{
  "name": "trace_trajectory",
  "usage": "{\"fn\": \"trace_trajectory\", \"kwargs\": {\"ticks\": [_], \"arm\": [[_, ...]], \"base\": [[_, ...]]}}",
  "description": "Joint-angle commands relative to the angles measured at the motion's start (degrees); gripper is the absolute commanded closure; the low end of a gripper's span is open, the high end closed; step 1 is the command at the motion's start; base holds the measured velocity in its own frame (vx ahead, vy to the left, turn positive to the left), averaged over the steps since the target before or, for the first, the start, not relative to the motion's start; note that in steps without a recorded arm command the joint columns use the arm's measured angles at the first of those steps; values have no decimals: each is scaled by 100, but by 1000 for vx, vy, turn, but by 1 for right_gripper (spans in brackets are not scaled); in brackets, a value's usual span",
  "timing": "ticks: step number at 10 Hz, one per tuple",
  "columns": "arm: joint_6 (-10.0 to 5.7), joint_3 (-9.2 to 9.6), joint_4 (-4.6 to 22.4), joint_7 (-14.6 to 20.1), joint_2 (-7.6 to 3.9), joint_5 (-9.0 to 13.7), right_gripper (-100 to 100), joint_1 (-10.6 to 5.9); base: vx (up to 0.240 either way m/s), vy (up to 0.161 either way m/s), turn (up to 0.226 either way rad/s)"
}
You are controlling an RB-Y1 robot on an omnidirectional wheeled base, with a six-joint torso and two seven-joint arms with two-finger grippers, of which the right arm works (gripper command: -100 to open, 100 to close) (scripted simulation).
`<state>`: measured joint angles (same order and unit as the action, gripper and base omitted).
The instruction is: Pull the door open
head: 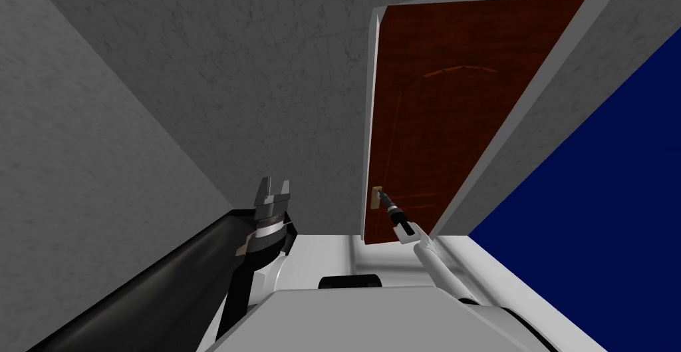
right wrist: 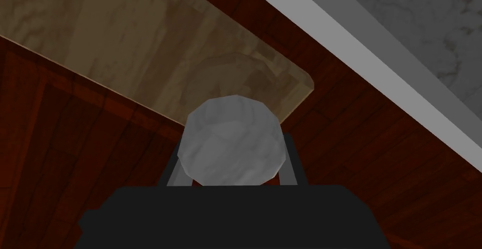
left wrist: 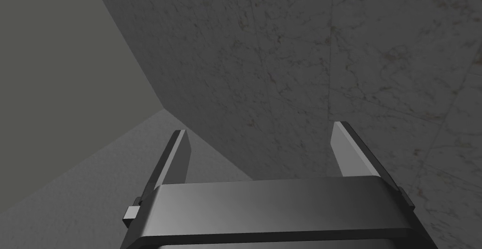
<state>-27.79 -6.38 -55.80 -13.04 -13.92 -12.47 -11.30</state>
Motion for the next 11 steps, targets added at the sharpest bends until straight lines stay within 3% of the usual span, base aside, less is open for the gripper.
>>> {"fn": "trace_trajectory", "kwargs": {"ticks": [1, 2, 3, 4, 5, 6, 7, 9, 10, 11], "arm": [[-31, 100, 45, 286, 40, 208, 100, -38], [-33, 135, 77, 434, 21, 398, 100, -60], [-33, 135, 77, 525, 21, 398, 100, -60], [-35, 173, 112, 727, 2, 598, 100, -84], [-35, 173, 112, 763, 2, 598, 100, -84], [-37, 210, 146, 972, -18, 799, 100, -108], [-37, 210, 146, 1000, -18, 799, 100, -108], [-42, 285, 216, 1376, -57, 1201, 100, -156], [-42, 285, 216, 1476, -57, 1204, 100, -156], [-44, 324, 251, 1688, -78, 1412, 100, -181]], "base": [[-54, -38, 97], [-80, -54, 161], [-64, -50, 60], [-65, -45, 101], [-51, -34, 32], [-56, -33, 91], [-44, -32, 72], [-69, -48, 136], [-62, -52, 79], [-59, -45, 44]]}}
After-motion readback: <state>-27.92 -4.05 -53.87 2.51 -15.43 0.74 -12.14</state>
